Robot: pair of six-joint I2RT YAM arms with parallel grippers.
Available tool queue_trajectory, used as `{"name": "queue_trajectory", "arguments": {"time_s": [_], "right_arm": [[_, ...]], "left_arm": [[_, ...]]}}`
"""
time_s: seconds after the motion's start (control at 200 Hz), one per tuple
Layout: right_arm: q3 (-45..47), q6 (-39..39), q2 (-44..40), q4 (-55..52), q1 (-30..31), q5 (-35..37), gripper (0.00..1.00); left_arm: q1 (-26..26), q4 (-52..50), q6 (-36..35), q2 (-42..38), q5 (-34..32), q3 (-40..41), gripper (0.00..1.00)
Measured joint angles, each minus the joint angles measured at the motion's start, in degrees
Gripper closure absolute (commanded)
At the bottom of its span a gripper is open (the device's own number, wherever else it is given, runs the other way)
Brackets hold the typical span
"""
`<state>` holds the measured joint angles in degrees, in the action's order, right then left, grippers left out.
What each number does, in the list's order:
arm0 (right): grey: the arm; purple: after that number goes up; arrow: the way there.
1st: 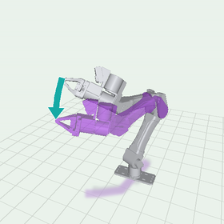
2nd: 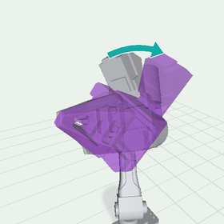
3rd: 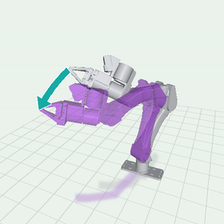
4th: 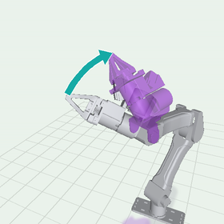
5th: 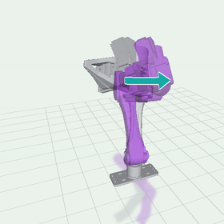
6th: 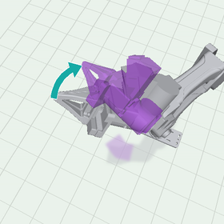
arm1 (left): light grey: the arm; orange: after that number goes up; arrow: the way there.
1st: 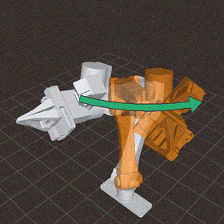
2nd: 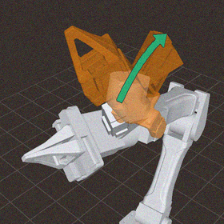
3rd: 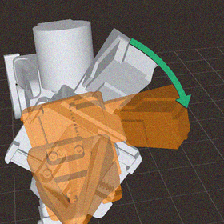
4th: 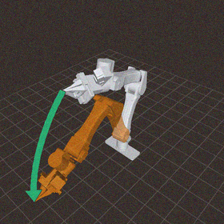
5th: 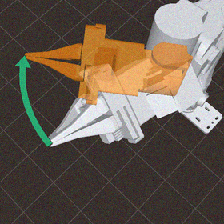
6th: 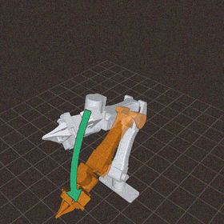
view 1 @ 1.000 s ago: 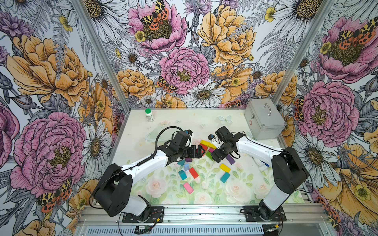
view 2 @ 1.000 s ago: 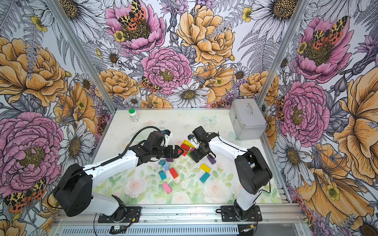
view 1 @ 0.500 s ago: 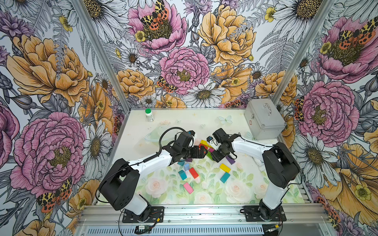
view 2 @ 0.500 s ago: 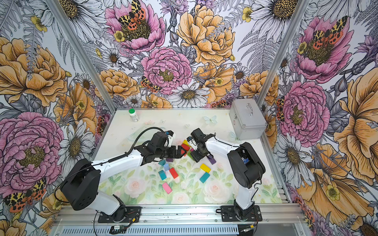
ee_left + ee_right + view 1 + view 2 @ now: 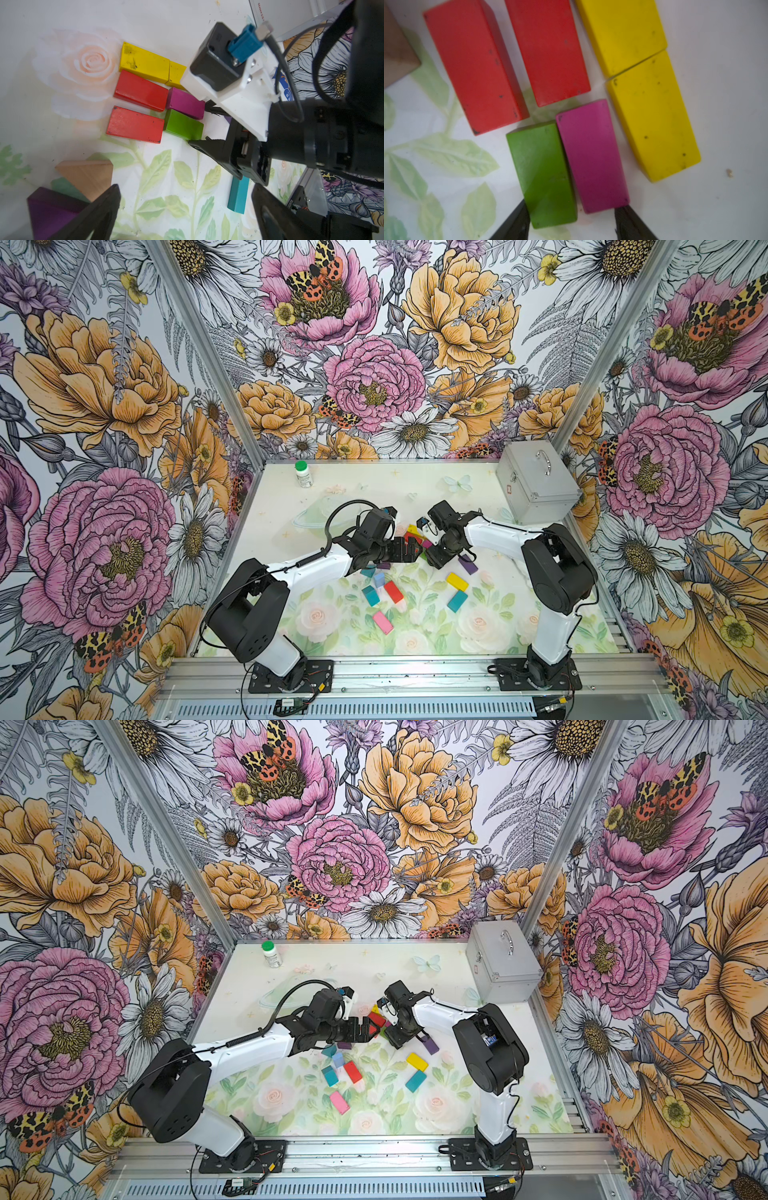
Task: Assemble a piece of candy with building blocks
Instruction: Assemble the building blocks at the center of the board.
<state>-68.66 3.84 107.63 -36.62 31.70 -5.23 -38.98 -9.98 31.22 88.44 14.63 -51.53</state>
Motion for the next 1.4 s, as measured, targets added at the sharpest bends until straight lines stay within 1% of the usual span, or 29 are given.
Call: {"name": "queue_trajectory", "arguments": {"time_s": [0.696, 0.911, 1.006, 1.191, 1.276, 1.401], "right_arm": [[-1.70, 0.02, 1.11, 0.09, -0.68, 0.52, 0.38], [-1.90, 0.00, 1.07, 0.09, -0.68, 0.42, 0.36], [-1.70, -0.20, -0.22, 0.11, -0.66, -0.22, 0.36], [1.51, -1.11, -9.68, 0.11, -1.55, -0.63, 0.32], [2.62, -1.64, -12.81, 0.28, -3.08, -0.57, 0.28], [4.83, -3.54, -13.75, 2.73, -4.37, -0.44, 0.18]], "left_arm": [[0.09, 0.44, 0.42, 0.00, 0.02, 0.59, 0.01], [-0.02, 0.44, 0.42, 0.00, 0.02, 0.59, 0.01], [-0.17, 0.44, 0.42, 0.00, 0.02, 0.59, 0.01], [-1.27, 0.39, 0.44, 0.98, 0.02, 0.02, 0.01], [-1.97, 0.39, 0.44, 2.97, 0.02, -1.11, 0.02], [-2.82, 0.35, 0.96, 5.95, -0.02, -2.69, 0.01]]}}
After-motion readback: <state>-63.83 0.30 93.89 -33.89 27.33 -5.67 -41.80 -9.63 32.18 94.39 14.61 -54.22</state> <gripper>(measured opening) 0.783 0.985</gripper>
